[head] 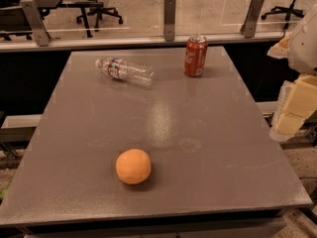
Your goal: Pick orange
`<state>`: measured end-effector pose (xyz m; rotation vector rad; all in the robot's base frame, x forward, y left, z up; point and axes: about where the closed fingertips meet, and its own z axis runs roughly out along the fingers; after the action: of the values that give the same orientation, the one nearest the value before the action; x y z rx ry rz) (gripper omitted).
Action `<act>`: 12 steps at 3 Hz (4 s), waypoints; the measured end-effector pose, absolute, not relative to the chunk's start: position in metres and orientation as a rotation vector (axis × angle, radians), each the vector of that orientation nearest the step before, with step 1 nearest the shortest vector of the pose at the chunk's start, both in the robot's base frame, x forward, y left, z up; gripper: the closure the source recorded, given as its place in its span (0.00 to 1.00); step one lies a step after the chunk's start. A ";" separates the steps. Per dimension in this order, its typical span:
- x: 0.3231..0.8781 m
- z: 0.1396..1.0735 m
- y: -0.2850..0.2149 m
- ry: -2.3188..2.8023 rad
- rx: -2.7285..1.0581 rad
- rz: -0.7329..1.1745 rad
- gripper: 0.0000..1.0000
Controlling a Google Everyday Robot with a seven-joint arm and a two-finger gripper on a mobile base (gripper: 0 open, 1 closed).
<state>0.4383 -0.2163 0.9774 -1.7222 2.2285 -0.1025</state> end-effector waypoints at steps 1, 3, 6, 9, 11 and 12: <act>0.438 0.977 -0.216 2.228 -1.722 -0.103 0.00; 0.450 0.981 -0.168 2.081 -1.812 0.009 0.00; 0.390 0.939 -0.024 1.546 -2.136 0.343 0.00; 0.393 0.859 0.030 1.387 -2.316 0.390 0.00; 0.397 0.847 0.038 1.396 -2.324 0.445 0.00; 0.395 0.844 0.041 1.405 -2.328 0.479 0.17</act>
Offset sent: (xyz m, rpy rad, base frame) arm 0.0131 0.0378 0.0066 0.0376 0.0048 0.0922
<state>0.3952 0.0405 0.8442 -2.3278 1.4048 0.4786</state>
